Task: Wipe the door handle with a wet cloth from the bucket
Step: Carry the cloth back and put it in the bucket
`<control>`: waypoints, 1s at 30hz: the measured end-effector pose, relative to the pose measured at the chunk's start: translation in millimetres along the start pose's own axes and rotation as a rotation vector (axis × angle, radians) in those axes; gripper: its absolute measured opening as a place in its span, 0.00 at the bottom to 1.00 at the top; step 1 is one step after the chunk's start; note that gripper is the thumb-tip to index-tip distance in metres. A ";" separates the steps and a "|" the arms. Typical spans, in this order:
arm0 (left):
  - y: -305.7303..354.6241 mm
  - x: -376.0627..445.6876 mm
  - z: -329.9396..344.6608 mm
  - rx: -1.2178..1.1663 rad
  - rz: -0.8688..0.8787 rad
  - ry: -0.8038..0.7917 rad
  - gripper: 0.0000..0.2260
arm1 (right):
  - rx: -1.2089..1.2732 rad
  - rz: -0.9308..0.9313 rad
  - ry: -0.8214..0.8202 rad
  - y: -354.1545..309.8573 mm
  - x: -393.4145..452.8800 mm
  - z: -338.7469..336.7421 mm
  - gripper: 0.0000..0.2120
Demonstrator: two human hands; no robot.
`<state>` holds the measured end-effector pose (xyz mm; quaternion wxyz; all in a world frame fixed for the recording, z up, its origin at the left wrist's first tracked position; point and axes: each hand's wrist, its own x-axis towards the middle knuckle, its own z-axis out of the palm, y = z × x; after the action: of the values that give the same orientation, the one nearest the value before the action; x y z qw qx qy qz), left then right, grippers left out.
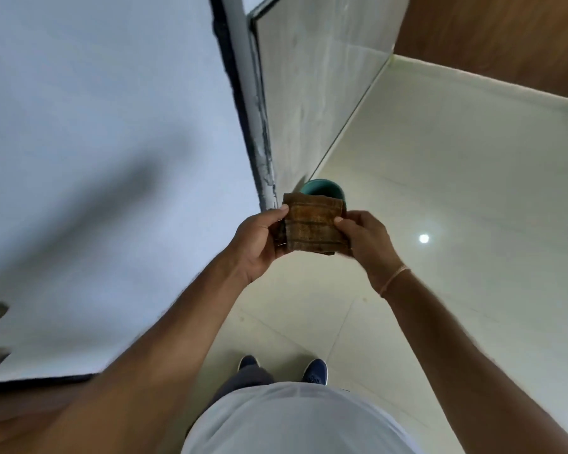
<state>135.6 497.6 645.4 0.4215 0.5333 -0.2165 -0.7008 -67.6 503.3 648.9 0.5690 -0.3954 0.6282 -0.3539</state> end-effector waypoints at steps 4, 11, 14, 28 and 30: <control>5.6 48.1 41.2 0.030 -0.024 0.011 0.14 | -0.720 -0.648 0.229 4.6 14.5 -29.6 0.26; 14.5 119.6 104.1 -0.070 -0.057 -0.102 0.23 | -0.783 -0.803 0.417 2.6 86.6 -61.5 0.10; 23.5 160.3 123.6 -0.014 -0.004 -0.170 0.30 | -0.535 -0.575 0.404 -21.9 128.7 -74.9 0.05; 97.0 345.2 190.9 0.486 0.308 0.063 0.10 | -0.087 0.059 0.417 -89.9 346.8 -130.9 0.09; 100.8 354.2 205.1 0.531 0.338 0.031 0.10 | -0.079 0.072 0.288 -95.8 367.3 -118.4 0.14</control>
<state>-45.8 121.0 590.4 0.3811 0.5919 -0.4710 -0.5316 -191.0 130.4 586.9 0.4693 -0.3398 0.7304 -0.3615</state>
